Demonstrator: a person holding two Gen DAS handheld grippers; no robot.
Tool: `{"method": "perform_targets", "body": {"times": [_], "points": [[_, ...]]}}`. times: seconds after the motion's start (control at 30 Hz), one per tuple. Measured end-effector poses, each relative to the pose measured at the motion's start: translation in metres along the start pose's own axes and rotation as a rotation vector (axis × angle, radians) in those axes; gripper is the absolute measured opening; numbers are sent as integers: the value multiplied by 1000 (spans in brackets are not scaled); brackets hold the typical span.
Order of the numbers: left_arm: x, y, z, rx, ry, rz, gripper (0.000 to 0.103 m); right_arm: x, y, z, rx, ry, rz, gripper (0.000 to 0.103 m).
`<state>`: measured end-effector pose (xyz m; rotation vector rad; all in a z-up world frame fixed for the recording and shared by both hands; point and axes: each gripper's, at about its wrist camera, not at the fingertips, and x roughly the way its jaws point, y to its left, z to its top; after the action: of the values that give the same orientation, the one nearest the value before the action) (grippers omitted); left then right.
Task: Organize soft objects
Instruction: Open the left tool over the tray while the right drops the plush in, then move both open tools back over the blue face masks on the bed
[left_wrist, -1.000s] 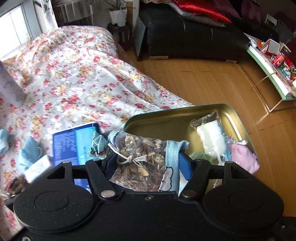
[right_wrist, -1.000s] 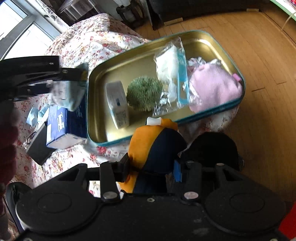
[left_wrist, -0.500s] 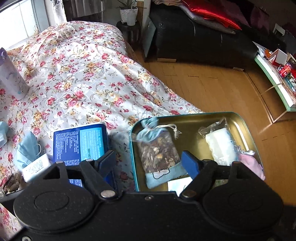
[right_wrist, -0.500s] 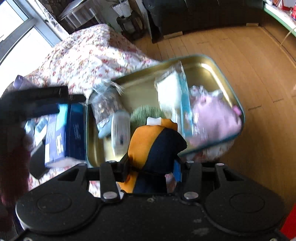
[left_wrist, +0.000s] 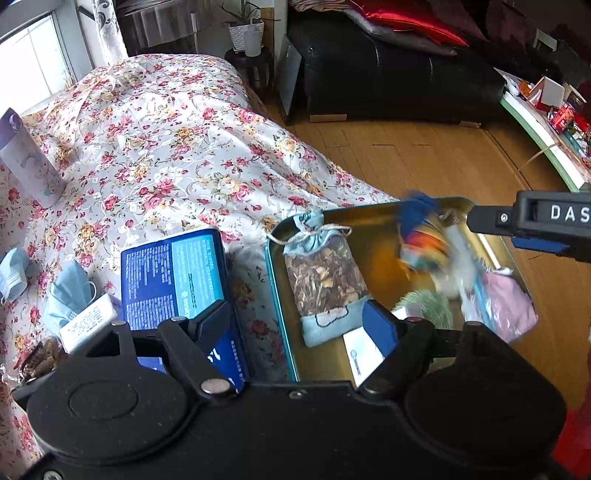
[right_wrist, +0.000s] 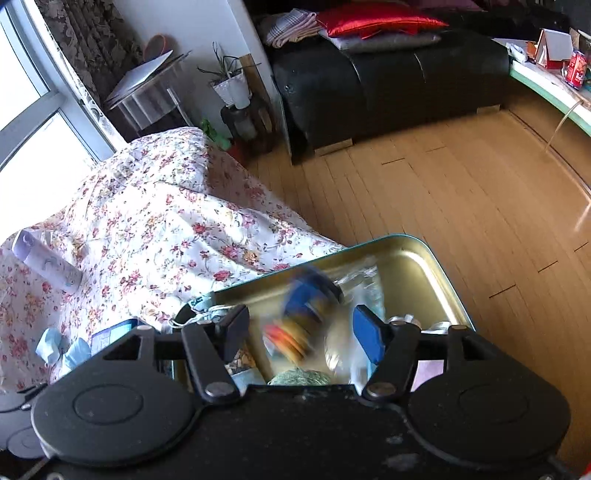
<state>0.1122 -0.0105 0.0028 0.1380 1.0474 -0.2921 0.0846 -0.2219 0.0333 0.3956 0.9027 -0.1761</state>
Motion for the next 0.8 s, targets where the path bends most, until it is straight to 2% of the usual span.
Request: {"method": "perform_targets", "body": {"times": [0.23,0.5,0.8], "points": [[-4,-2,-21,16,14,22,75,-8,-1,-25,-23,37,-13,62],[-19,8,-64,-6,27,86,76,-20,-2,-64,-43,86,-17,63],[-37,47,-100,-97,43,187,76,-22,33,-106,-118,168,20,64]]}}
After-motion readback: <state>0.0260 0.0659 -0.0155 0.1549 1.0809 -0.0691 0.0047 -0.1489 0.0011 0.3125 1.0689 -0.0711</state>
